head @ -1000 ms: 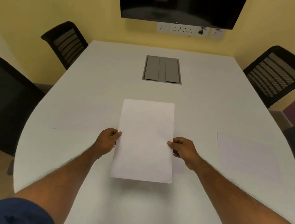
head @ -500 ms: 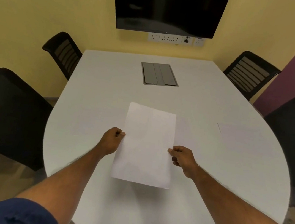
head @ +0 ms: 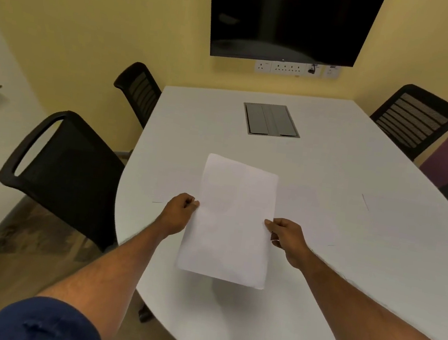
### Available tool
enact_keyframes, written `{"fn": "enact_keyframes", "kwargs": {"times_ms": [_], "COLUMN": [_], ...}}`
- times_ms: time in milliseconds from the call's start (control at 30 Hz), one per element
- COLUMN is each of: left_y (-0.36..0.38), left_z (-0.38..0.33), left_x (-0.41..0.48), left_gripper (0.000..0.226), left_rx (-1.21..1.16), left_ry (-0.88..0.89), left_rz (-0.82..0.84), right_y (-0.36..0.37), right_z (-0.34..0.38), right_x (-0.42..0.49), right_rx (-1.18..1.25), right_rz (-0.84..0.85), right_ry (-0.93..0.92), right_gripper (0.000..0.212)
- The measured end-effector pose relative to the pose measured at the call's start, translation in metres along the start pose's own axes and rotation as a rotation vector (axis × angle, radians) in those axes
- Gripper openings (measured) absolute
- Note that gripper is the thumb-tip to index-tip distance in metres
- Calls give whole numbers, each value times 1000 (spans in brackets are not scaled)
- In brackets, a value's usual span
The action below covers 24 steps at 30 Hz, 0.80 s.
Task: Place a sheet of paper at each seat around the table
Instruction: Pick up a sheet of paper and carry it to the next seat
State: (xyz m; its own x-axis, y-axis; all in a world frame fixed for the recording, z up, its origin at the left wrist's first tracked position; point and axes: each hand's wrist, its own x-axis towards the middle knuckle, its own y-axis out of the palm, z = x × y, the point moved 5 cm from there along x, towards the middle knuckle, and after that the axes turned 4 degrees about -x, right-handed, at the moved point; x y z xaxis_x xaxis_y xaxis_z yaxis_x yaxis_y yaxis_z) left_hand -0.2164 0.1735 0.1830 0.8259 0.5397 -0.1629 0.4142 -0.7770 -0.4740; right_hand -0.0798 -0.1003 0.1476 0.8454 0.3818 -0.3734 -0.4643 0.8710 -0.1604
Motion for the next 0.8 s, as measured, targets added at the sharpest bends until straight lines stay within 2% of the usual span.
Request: {"fn": "enact_keyframes", "kwargs": {"times_ms": [300,500,800], "left_y": [-64,-132,-219], "left_z": [25,46,69], "left_x": [41,84,148], "left_gripper": [28,29,30], "left_rx": [-1,-30,-13], "left_ry": [36,76,128], "left_rz": [40,76,219], "right_y": [65,140,237], "right_z": [24,48,79], "right_x": [13,24,27], "right_rx": [-39,5,54], "right_rz": [-69,-171,-289], "right_ry": [-98,-97,-84], "right_gripper": [22,21,21]}}
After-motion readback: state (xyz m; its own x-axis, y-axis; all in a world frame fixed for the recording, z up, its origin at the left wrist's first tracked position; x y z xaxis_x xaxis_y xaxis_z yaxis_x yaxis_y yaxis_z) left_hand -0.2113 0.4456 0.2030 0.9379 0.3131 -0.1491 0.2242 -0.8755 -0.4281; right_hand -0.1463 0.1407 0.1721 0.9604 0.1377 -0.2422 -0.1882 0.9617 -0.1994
